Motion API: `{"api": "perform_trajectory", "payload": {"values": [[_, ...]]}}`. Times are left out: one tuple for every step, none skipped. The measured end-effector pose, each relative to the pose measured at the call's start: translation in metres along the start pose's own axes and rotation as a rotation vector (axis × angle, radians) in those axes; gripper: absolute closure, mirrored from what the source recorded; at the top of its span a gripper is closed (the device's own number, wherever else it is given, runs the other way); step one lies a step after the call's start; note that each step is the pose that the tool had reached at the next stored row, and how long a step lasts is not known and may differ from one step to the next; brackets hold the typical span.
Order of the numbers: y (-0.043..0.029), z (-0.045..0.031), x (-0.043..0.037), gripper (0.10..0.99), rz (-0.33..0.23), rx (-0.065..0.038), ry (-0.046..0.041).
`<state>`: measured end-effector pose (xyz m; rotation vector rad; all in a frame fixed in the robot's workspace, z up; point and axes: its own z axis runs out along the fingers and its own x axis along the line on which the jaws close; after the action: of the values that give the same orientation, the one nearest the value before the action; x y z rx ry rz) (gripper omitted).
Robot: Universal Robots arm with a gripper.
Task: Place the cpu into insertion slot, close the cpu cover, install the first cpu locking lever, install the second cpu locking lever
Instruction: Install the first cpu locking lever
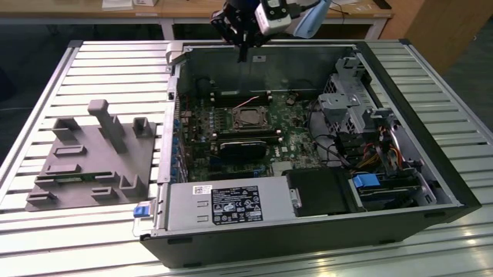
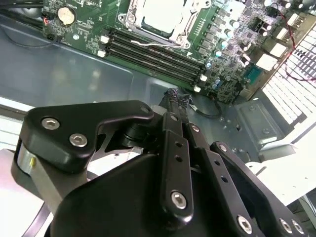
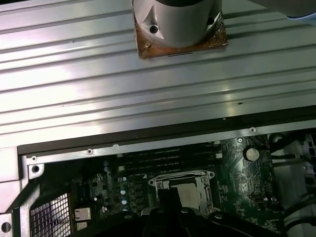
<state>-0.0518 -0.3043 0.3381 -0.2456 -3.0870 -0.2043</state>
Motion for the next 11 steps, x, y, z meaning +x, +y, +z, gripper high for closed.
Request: {"api": "perform_trajectory", "payload": {"values": [[-0.0002,0.0017,-0.0001,0.984,0.000,0.000,0.0000],[-0.0004,0.0035,-0.0002,0.984,-0.001,0.000,0.0000],[-0.0007,0.0051,-0.0003,0.984,-0.001,0.000,0.0002],[-0.0009,0.0068,-0.0003,0.984,-0.002,0.000,0.0002],[-0.0011,0.0083,-0.0004,0.984,-0.002,0.000,0.0002],[-0.0013,0.0095,-0.0005,0.984,-0.002,0.000,0.0003],[-0.0014,0.0106,-0.0005,0.984,-0.003,0.000,0.0003],[-0.0016,0.0117,-0.0006,0.984,-0.003,0.000,0.0004],[-0.0017,0.0128,-0.0006,0.984,-0.004,0.000,0.0004],[-0.0018,0.0139,-0.0007,0.984,-0.004,0.000,0.0003],[-0.0020,0.0152,-0.0008,0.984,-0.005,0.000,0.0001]]}}
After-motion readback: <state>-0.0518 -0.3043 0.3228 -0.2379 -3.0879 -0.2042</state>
